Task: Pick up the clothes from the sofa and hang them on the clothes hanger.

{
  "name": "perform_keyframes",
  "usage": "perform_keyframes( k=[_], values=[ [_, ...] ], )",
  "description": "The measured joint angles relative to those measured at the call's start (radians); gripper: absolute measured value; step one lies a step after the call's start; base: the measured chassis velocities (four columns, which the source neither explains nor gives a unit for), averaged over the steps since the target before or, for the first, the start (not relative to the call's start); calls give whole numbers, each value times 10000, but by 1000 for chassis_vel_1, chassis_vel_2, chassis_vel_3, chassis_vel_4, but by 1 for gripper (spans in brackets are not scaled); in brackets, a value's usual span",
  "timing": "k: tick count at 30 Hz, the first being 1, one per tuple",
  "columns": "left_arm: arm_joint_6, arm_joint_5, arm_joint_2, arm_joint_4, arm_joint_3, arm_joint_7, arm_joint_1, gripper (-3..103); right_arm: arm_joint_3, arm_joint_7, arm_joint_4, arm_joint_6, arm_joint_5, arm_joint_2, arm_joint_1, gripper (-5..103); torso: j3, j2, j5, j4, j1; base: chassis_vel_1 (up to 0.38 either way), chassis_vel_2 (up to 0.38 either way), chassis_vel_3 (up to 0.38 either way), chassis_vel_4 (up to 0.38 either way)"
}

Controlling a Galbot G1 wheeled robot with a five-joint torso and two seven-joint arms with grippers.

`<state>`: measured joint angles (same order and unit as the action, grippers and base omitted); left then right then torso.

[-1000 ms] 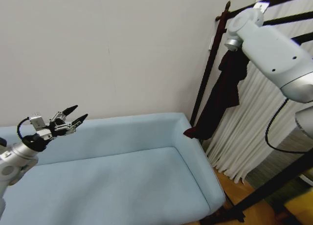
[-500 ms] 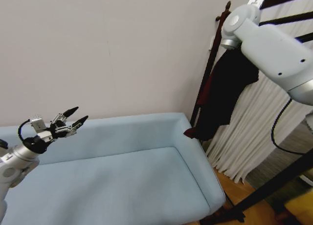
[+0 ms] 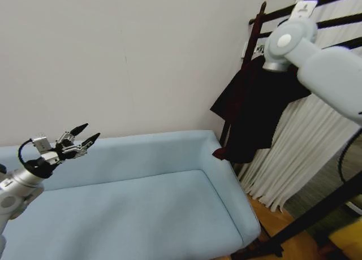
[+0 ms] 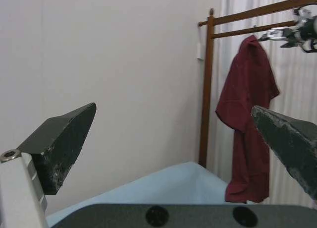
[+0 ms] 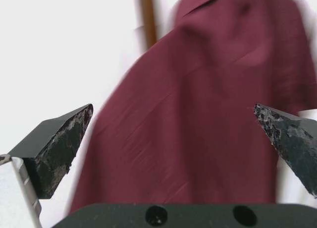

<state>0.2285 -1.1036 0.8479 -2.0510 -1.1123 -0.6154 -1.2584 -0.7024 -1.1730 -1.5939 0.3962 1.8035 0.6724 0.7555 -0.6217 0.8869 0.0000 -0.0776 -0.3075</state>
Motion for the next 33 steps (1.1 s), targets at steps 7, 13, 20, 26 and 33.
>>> perform_keyframes(
  k=[7,13,20,26,33],
  values=[
    [-52,899,632,-990,99,1984,-566,100,1087,3994,-1830,-267,-1318,-1913,-2300,100,-1,0,4,-9,-1,0,0,0,0],
    [-49,2029,1296,-2168,229,4017,-1263,100,4300,6059,-3721,-598,-1715,-3272,-6106,100,1,1,-2,-4,1,0,0,0,0],
    [-69,2852,2103,-2979,334,5176,-1812,100,6550,6767,-5090,-1202,-3053,-3620,-9988,100,2,1,-1,-8,1,0,0,0,0],
    [-123,3457,3068,-3631,199,5482,-2519,100,6820,6570,-5811,-1435,-4132,-2791,-11488,100,0,1,-3,0,0,0,0,0,0],
    [-125,4215,4150,-4395,180,5940,-3561,100,6933,6689,-6271,-1453,-6181,-931,-13266,100,0,1,2,1,1,0,0,0,0]
  ],
)
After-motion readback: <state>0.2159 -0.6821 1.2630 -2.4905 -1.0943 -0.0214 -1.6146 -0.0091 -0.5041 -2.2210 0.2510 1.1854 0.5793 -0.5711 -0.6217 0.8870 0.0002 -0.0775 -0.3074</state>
